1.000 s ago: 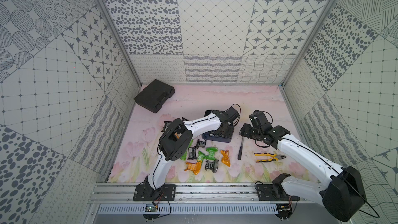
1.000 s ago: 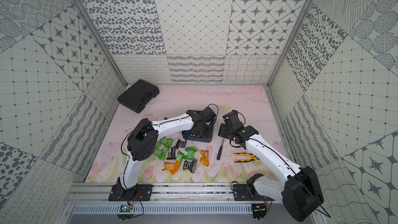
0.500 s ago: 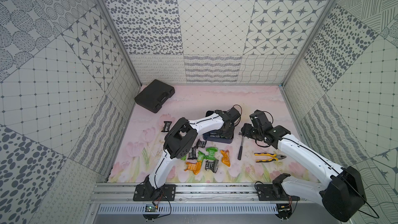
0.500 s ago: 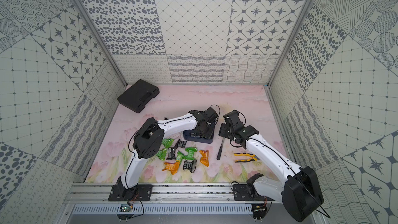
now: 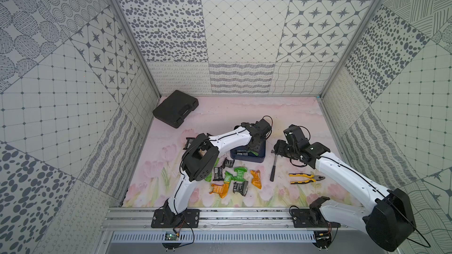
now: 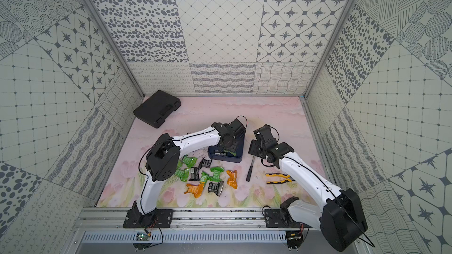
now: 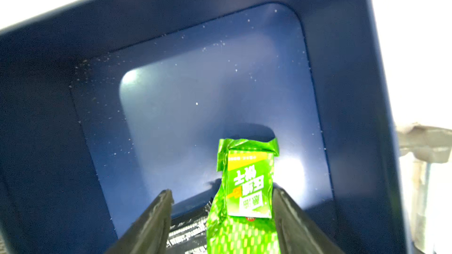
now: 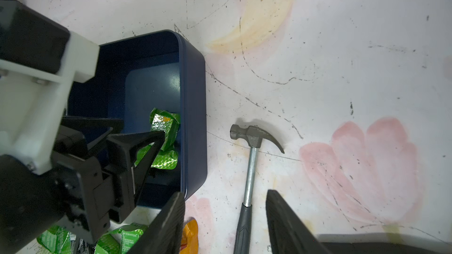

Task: Take the cookies out of the storage box
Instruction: Pick up the cookie from the storage box.

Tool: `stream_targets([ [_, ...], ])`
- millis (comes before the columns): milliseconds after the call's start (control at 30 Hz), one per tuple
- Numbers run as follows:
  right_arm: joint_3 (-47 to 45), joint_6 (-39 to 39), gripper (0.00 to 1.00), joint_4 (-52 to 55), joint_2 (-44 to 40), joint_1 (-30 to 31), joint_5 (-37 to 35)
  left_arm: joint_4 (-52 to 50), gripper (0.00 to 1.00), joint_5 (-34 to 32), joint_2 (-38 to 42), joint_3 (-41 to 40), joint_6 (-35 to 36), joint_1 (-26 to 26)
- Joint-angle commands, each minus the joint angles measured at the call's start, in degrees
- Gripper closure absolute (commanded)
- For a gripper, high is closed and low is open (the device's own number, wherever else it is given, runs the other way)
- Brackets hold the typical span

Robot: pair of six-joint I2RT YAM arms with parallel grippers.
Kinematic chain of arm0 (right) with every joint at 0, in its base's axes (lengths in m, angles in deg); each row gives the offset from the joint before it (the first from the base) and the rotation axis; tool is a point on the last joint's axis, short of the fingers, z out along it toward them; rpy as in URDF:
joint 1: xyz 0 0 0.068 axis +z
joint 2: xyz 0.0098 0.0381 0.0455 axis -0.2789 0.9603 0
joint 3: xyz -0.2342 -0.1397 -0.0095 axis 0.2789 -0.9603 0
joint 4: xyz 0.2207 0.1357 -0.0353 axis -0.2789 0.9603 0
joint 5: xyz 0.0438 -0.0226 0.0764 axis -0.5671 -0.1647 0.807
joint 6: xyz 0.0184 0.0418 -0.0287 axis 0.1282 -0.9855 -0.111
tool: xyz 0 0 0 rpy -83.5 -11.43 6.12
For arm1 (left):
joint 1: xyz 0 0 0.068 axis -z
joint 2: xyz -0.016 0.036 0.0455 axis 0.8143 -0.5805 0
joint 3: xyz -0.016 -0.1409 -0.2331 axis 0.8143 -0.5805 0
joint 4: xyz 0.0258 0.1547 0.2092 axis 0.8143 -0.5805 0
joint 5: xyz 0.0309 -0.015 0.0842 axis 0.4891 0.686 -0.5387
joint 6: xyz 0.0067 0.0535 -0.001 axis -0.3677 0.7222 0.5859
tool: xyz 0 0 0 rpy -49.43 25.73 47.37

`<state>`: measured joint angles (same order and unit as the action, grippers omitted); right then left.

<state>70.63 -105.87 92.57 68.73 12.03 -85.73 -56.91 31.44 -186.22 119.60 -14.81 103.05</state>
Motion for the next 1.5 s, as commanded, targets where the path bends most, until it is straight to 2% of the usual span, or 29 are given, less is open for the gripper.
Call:
stream_targets([
  [0, 0.4, 0.0, 0.43, -0.3, -0.3, -0.2, 0.2, -0.7, 0.27, 1.9, 0.3, 0.0, -1.5, 0.0],
  [133, 0.4, 0.0, 0.43, -0.3, -0.4, -0.3, 0.3, 0.0, 0.25, 5.9, -1.8, 0.5, -1.8, 0.0],
  [233, 0.5, 0.1, 0.43, -0.3, -0.3, -0.3, 0.2, -1.0, 0.27, 6.2, -4.2, 1.8, -1.9, -0.1],
  [667, 0.9, 0.3, 0.43, -0.3, -0.1, -0.3, 0.0, 0.0, 0.65, 3.0, -4.6, 2.1, -1.5, -0.8],
  [767, 1.0, 0.3, 0.43, -0.2, -0.1, -0.3, 0.0, 0.2, 0.69, 1.6, -3.4, 1.9, -1.2, -0.8],
  [967, 1.5, 0.3, 0.43, -0.3, 0.1, -0.3, 0.2, 1.4, 0.71, -1.2, 1.9, 0.1, -1.3, -0.8],
  [1167, 1.7, 0.4, 0.43, -0.3, 0.4, -0.4, 0.5, 1.7, 0.73, -2.7, 10.1, -6.0, -4.2, -1.5],
  [1467, 1.6, 0.5, 0.44, -0.4, 1.1, -0.3, 1.7, 3.1, 0.73, -1.1, 22.8, -20.4, -9.5, -9.1],
])
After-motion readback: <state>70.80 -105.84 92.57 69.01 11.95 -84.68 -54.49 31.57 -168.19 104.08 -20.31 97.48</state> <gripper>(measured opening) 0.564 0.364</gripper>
